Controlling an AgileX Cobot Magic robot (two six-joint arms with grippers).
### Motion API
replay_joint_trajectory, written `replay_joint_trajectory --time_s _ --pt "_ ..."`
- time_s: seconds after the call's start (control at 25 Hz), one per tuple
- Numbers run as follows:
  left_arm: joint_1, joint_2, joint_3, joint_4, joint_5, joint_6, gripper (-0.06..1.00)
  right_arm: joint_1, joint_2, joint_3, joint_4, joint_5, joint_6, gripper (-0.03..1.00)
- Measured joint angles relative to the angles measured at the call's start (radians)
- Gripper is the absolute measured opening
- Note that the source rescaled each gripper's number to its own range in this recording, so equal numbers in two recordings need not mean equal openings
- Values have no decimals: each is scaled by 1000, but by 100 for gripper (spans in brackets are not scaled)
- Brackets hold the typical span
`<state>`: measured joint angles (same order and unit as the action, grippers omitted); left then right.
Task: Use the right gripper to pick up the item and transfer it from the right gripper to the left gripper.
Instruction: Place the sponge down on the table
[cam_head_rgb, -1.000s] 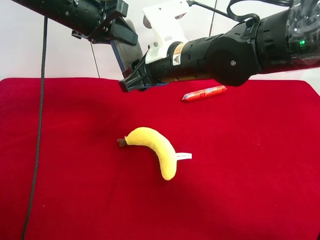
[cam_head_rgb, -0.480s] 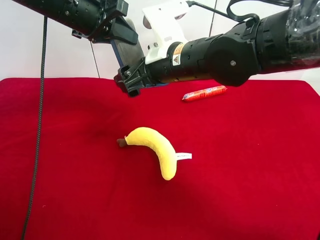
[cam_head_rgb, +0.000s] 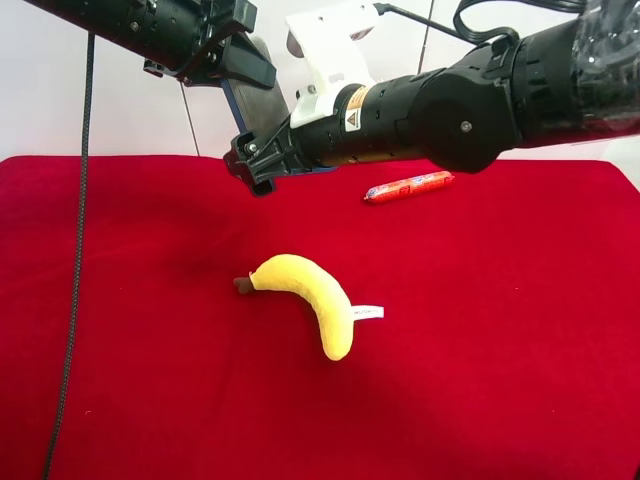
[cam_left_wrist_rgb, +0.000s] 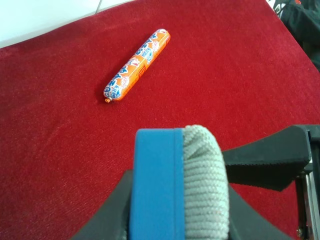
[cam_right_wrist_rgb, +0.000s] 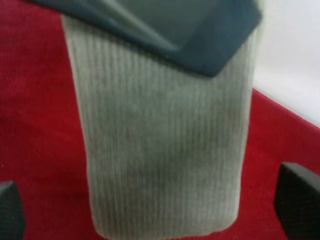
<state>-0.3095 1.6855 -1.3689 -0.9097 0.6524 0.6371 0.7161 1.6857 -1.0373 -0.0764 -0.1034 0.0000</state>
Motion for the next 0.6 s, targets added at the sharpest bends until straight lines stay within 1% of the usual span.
replay_joint_trajectory --time_s 0.08,0.16,0.28,0.44,0.6 --pt "0 0 0 0 0 0 2 0 -4 0 0 15 -7 99" --pt "0 0 0 0 -1 0 2 0 -21 0 0 50 -7 99" --pt "0 0 0 0 -3 0 2 0 -80 0 0 134 -7 99" --pt "0 0 0 0 -3 0 2 0 -206 0 0 308 -7 99" --pt "0 0 0 0 -4 0 2 0 -348 0 -3 528 -14 100"
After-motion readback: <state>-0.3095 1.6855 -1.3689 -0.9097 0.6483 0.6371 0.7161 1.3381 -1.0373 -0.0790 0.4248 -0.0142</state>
